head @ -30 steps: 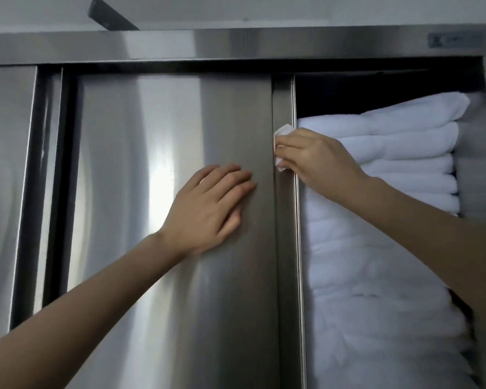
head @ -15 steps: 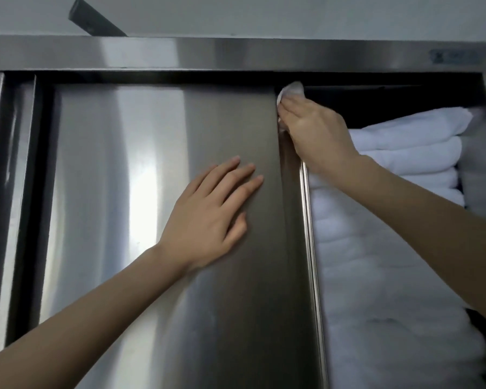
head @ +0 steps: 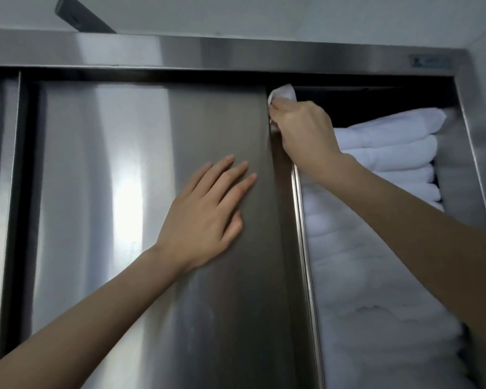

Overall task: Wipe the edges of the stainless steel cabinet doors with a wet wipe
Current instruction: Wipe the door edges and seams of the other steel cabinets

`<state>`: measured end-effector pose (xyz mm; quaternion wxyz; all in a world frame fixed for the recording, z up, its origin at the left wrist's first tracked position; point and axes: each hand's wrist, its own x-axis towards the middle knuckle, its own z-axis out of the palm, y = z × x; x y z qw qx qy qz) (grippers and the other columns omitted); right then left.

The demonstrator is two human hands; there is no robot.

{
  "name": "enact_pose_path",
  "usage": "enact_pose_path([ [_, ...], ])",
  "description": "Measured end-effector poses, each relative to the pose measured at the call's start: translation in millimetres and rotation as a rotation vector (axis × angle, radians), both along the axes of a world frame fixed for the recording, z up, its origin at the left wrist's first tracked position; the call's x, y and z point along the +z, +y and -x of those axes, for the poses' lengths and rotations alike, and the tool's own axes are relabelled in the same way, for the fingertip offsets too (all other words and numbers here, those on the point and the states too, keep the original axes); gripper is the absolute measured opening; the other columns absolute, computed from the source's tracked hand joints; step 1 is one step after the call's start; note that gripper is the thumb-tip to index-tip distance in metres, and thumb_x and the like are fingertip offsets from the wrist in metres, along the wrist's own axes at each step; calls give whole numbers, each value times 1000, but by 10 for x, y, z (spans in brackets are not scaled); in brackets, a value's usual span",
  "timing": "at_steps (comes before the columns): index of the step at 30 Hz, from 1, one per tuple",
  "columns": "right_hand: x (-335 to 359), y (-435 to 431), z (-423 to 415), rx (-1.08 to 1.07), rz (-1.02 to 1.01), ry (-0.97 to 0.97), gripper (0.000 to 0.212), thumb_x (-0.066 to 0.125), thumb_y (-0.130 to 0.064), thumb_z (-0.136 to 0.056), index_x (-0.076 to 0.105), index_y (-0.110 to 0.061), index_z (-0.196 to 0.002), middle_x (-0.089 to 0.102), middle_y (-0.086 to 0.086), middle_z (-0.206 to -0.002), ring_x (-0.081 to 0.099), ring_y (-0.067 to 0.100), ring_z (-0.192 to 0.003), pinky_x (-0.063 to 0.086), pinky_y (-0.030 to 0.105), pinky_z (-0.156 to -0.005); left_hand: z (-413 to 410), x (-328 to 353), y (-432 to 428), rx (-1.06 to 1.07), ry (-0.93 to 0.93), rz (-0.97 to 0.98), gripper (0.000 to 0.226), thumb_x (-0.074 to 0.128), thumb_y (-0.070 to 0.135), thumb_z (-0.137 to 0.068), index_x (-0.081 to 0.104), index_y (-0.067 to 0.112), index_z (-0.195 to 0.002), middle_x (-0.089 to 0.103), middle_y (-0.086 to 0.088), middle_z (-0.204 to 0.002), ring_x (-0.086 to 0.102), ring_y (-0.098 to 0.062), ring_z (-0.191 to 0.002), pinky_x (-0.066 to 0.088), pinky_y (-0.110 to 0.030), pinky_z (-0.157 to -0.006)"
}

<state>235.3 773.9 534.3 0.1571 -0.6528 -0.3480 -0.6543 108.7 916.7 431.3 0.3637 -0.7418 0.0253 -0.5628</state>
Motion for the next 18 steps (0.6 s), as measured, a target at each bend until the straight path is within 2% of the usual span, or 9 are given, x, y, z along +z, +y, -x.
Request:
enact_pose_path([
  [2, 29, 47, 42, 49, -98, 46, 41, 43, 8, -85, 54, -7, -122, 59, 13, -114, 59, 35, -93, 36, 34, -66, 18, -51, 10, -20, -14, 33, 53, 38, 25, -91, 50, 6, -139, 49, -11, -144, 40, -27, -138, 29, -43, -115],
  [5, -401, 84, 16, 294, -191, 45, 36, 47, 7, -85, 64, -6, -114, 65, 8, -111, 59, 34, -94, 44, 36, -74, 80, -226, 82, -40, -51, 94, 56, 37, 28, -92, 45, 2, -142, 45, -13, -147, 35, -25, -141, 23, -40, -118],
  [8, -1133, 100, -23, 574, -273, -30, 29, 56, 7, -85, 67, 3, -112, 68, 15, -112, 65, 31, -101, 51, 36, -87, 143, -388, 147, -24, -53, 91, 59, 37, 30, -93, 40, 2, -145, 39, -12, -151, 29, -24, -144, 20, -40, -119],
  [10, -1546, 100, -66, 613, -257, -48, 27, 57, 6, -87, 64, 5, -113, 65, 17, -116, 63, 27, -109, 47, 31, -97, 157, -426, 147, -17, -50, 89, 60, 37, 31, -93, 39, 2, -146, 37, -12, -153, 27, -23, -145, 18, -40, -120],
  [13, -1842, 107, -49, 598, -211, -39, 27, 57, 2, -88, 62, 6, -115, 63, 19, -119, 59, 26, -113, 44, 35, -100, 151, -432, 147, 3, -55, 82, 60, 35, 31, -94, 37, 1, -146, 36, -13, -153, 26, -25, -145, 18, -41, -120],
  [18, -1542, 151, 49, 527, -150, 9, 36, 58, 12, -82, 60, 9, -118, 60, 22, -122, 59, 32, -114, 44, 37, -99, 103, -452, 185, 5, -78, 57, 60, 32, 31, -96, 37, -1, -146, 36, -15, -153, 26, -27, -145, 19, -43, -120],
])
